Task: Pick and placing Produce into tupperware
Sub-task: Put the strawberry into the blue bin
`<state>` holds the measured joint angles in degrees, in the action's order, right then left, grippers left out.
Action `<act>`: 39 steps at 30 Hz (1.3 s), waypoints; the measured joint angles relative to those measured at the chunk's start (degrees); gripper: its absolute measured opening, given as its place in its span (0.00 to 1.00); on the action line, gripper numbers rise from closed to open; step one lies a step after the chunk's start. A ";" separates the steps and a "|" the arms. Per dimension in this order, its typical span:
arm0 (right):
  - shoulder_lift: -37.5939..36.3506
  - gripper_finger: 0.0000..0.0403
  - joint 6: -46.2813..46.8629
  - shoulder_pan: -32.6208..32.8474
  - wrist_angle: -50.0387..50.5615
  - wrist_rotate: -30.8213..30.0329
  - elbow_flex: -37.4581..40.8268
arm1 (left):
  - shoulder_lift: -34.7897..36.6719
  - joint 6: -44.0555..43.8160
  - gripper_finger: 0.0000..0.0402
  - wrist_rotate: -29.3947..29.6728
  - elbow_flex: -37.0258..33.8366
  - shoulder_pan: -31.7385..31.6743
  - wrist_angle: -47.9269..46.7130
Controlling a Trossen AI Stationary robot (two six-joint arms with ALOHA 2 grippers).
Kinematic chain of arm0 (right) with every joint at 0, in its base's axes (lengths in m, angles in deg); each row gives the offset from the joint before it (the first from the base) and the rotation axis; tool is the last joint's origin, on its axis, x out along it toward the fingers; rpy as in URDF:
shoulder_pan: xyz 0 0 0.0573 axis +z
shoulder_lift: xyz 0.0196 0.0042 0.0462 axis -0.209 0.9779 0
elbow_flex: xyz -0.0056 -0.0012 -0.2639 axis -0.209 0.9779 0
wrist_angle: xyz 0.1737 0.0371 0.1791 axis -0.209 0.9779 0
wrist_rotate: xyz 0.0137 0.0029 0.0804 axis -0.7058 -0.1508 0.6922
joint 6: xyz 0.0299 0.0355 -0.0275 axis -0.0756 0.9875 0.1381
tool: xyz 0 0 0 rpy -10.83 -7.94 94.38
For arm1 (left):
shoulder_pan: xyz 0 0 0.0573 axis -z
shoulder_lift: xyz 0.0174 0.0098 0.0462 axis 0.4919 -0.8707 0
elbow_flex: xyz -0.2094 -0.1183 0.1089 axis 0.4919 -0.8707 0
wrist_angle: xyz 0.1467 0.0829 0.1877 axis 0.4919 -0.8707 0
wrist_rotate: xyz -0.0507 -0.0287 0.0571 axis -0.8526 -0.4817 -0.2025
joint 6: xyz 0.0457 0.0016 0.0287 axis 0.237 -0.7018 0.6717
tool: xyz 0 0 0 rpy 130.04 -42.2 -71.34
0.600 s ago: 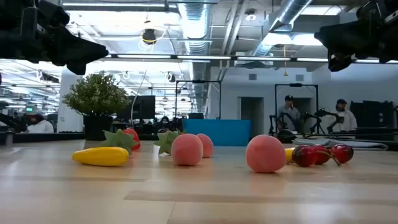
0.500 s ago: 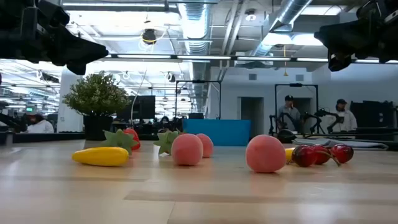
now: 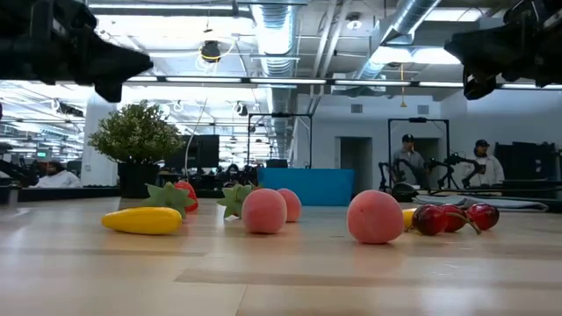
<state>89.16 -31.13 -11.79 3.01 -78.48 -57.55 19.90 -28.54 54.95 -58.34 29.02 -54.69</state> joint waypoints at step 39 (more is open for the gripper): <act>40.58 0.51 0.92 -0.02 40.05 -32.39 -47.23 | -51.25 -10.01 0.45 -2.43 52.87 -10.40 -46.98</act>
<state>129.74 -30.21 -11.81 43.06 -110.86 -104.78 -31.35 -38.55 52.52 -5.47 18.61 -101.67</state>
